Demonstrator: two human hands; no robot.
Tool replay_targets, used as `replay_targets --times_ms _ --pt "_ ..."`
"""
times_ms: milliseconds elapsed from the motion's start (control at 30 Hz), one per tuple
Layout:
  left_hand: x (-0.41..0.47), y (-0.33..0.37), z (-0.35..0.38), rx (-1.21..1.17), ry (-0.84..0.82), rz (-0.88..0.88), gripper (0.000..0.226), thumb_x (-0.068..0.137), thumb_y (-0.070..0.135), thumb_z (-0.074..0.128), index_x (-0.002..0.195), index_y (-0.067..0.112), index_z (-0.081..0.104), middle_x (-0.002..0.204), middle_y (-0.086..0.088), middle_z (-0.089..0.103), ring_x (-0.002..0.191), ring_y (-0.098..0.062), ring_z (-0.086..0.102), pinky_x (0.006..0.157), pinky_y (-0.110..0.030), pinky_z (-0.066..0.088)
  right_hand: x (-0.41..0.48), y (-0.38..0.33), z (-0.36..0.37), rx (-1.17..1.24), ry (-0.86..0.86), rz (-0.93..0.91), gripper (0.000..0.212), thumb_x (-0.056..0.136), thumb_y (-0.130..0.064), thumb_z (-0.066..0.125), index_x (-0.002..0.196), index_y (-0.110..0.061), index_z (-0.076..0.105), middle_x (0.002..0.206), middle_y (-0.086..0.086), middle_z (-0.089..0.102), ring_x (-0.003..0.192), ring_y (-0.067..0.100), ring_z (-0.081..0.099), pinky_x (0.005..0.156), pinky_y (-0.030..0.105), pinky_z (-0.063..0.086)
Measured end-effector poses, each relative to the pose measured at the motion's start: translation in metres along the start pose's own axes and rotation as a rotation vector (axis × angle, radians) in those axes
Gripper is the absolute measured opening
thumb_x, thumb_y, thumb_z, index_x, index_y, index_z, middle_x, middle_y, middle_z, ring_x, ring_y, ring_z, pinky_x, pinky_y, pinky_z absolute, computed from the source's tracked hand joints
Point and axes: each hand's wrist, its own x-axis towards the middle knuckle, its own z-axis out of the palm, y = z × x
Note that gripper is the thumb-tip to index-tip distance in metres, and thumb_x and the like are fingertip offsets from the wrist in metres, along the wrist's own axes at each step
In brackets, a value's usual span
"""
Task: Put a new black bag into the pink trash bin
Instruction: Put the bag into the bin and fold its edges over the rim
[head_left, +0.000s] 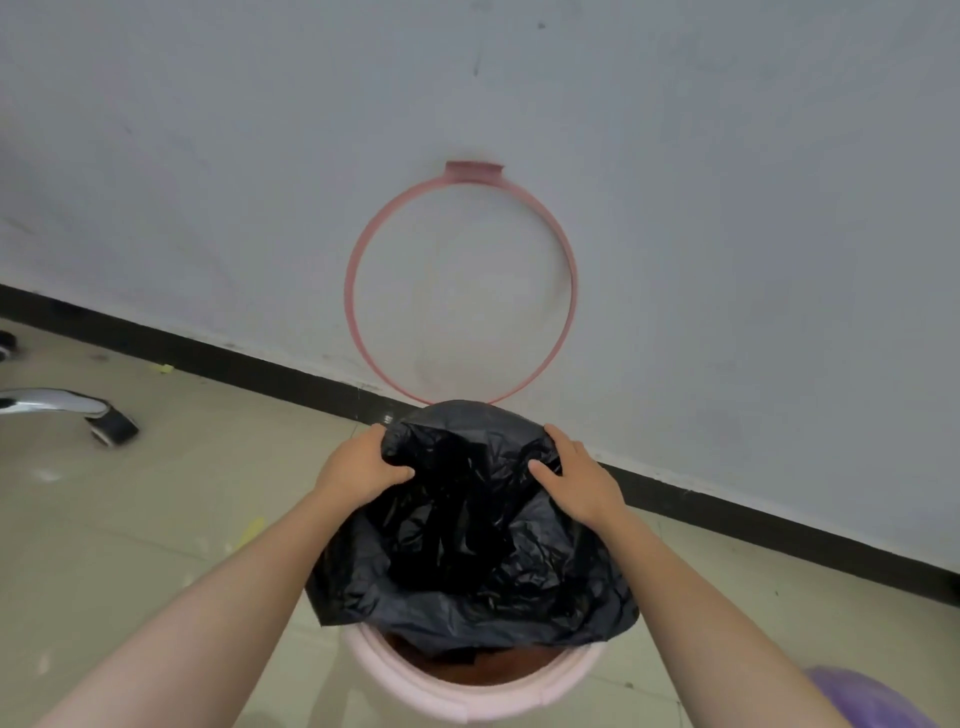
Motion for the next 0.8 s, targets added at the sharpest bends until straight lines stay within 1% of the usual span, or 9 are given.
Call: replay_targets --times_ms 67,167,300,400,467,533,600,700,800 --pt "0.002 -0.003 0.000 -0.080 -0.025 -0.023 0.041 0.074 0.037 0.072 0.106 0.014 0.062 0.109 -0.009 0.068 0.102 -0.029 0.060 0.081 -0.033 0.046 0.004 0.000 -0.001 0.038 -0.018 0.028 0.056 0.092 -0.048 0.040 0.140 -0.030 0.018 0.142 0.011 0.038 0.116 0.030 0.052 0.091 0.041 0.043" --pt "0.000 -0.001 0.000 -0.174 0.007 -0.047 0.038 0.077 0.048 0.065 0.098 0.016 0.063 0.107 -0.010 0.067 0.103 -0.030 0.060 0.080 -0.034 0.043 0.005 -0.002 -0.005 0.121 -0.055 0.050 0.058 0.091 -0.048 0.042 0.141 -0.027 0.020 0.145 0.010 0.036 0.126 0.031 0.043 0.100 0.041 0.038" --pt "-0.019 -0.003 -0.011 -0.450 0.175 -0.160 0.059 0.089 0.050 0.044 0.132 0.011 0.040 0.134 -0.018 0.049 0.122 -0.033 0.046 0.098 -0.041 0.037 -0.013 0.002 -0.015 0.298 -0.003 0.061 0.061 0.093 -0.047 0.040 0.144 -0.024 0.015 0.153 0.010 0.021 0.141 0.028 0.018 0.114 0.045 0.021" --pt "-0.055 -0.015 -0.015 -0.112 0.189 -0.034 0.070 0.088 0.049 0.048 0.143 0.015 0.022 0.150 -0.015 0.028 0.137 -0.033 0.024 0.109 -0.047 0.026 -0.045 0.014 -0.014 0.114 0.143 0.036 0.057 0.093 -0.047 0.038 0.143 -0.026 0.020 0.154 0.010 0.017 0.142 0.028 0.014 0.114 0.046 0.018" --pt "-0.085 -0.023 -0.006 0.008 0.117 0.024 0.081 0.083 0.054 0.051 0.146 0.024 0.008 0.156 -0.011 0.010 0.141 -0.030 0.008 0.112 -0.047 0.019 -0.068 0.024 -0.002 0.089 0.098 0.002 0.060 0.091 -0.048 0.042 0.143 -0.030 0.017 0.156 0.009 0.008 0.142 0.029 0.010 0.114 0.044 0.017" --pt "-0.109 -0.030 0.007 -0.085 0.018 0.036 0.094 0.080 0.052 0.058 0.145 0.028 -0.006 0.157 -0.007 -0.003 0.143 -0.025 0.000 0.114 -0.044 0.016 -0.084 0.030 0.012 0.123 -0.026 0.028 0.068 0.090 -0.044 0.047 0.144 -0.031 0.008 0.156 0.009 0.000 0.142 0.029 0.012 0.114 0.041 0.020" --pt "-0.123 -0.031 0.017 -0.323 -0.074 0.040 0.103 0.080 0.039 0.065 0.143 0.028 -0.016 0.157 0.001 -0.002 0.143 -0.018 0.006 0.114 -0.038 0.018 -0.090 0.035 0.021 0.215 -0.082 0.055 0.071 0.092 -0.030 0.051 0.145 -0.029 0.003 0.154 0.011 0.003 0.137 0.028 0.025 0.109 0.032 0.026" --pt "-0.136 -0.030 0.025 -0.559 -0.112 0.030 0.110 0.079 0.026 0.069 0.138 0.035 -0.024 0.145 0.015 0.017 0.129 -0.005 0.028 0.108 -0.030 0.027 -0.090 0.036 0.019 0.377 -0.093 0.068 0.070 0.092 -0.018 0.051 0.144 -0.031 0.006 0.150 0.011 0.013 0.125 0.026 0.036 0.099 0.024 0.028" --pt "-0.146 -0.030 0.026 -0.633 -0.104 0.026 0.112 0.078 0.020 0.070 0.139 0.035 -0.022 0.145 0.014 0.015 0.129 -0.003 0.024 0.108 -0.027 0.024 -0.090 0.036 0.017 0.445 -0.099 0.081 0.069 0.092 -0.035 0.050 0.144 -0.032 0.007 0.153 0.010 0.005 0.139 0.026 0.019 0.112 0.036 0.020"
